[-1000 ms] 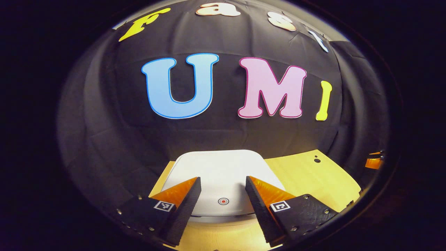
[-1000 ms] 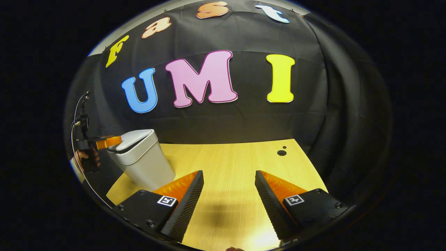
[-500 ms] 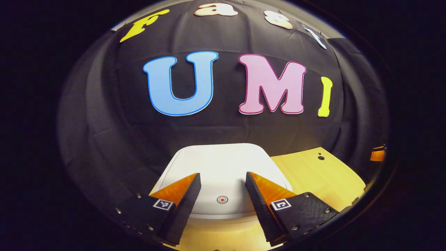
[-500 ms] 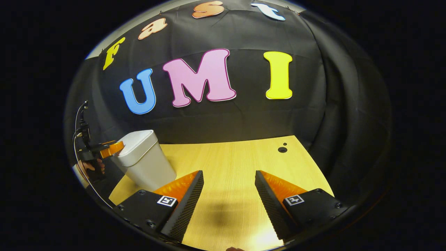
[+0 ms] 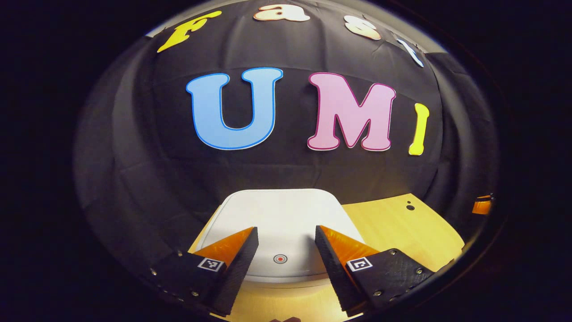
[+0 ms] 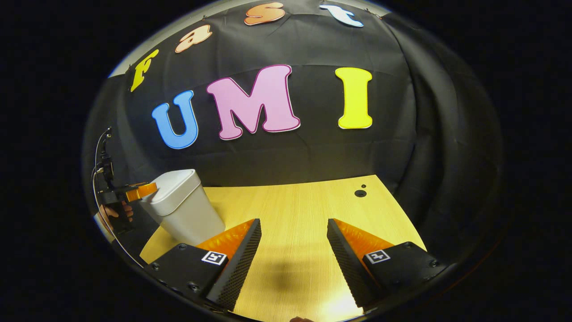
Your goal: Press the lid of the desktop garbage bin to open it, pick up the crumpled paper on the desktop and throw it into the bin, then pick up the pop can on the desktop and drop it into the bin, and finally close the garbage bin lid.
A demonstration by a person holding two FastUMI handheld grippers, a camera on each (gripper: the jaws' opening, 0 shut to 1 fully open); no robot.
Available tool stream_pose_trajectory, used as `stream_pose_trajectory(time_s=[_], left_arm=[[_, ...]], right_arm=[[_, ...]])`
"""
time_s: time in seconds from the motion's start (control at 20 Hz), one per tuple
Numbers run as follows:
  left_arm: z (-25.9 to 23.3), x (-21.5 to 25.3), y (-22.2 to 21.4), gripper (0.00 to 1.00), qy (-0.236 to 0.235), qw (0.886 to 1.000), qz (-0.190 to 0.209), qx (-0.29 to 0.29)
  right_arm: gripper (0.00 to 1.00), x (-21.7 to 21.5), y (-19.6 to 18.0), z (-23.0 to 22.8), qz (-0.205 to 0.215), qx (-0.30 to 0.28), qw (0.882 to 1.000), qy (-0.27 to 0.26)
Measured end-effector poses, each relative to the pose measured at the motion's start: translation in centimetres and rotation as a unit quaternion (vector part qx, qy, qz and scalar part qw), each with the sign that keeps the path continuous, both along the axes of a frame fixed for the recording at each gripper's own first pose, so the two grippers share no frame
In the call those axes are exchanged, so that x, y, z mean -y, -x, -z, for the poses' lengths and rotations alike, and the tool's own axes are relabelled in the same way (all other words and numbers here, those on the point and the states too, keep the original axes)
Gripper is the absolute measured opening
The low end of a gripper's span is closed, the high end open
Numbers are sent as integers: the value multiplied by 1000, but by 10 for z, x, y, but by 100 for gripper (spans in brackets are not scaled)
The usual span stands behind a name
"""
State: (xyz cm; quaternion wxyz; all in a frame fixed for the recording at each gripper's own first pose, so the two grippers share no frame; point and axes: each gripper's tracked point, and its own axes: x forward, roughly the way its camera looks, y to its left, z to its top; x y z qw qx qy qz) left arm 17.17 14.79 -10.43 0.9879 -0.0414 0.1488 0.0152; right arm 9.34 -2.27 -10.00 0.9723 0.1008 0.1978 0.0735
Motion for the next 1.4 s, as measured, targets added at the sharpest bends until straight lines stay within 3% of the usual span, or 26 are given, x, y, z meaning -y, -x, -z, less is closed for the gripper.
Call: stream_pose_trajectory(time_s=[0.3, 0.6, 0.9, 1.05, 1.4], left_arm=[[-44, 21, 15, 84, -19, 998, 15, 55], [-82, 59, 40, 85, -1, 995, 41, 91], [-107, 88, 73, 85, -23, 992, 53, 115], [-114, 113, 92, 84, 7, 990, 67, 123], [-128, 122, 108, 86, -4, 986, 72, 150]], right_arm=[[97, -10, 3, -19, -5, 20, 1000, 9], [97, -30, 11, -49, -14, 49, 999, 15], [97, -44, 28, -78, -7, 89, 996, 29], [97, -47, 38, -96, 4, 127, 990, 55], [98, -61, 65, -141, 30, 219, 972, 79]])
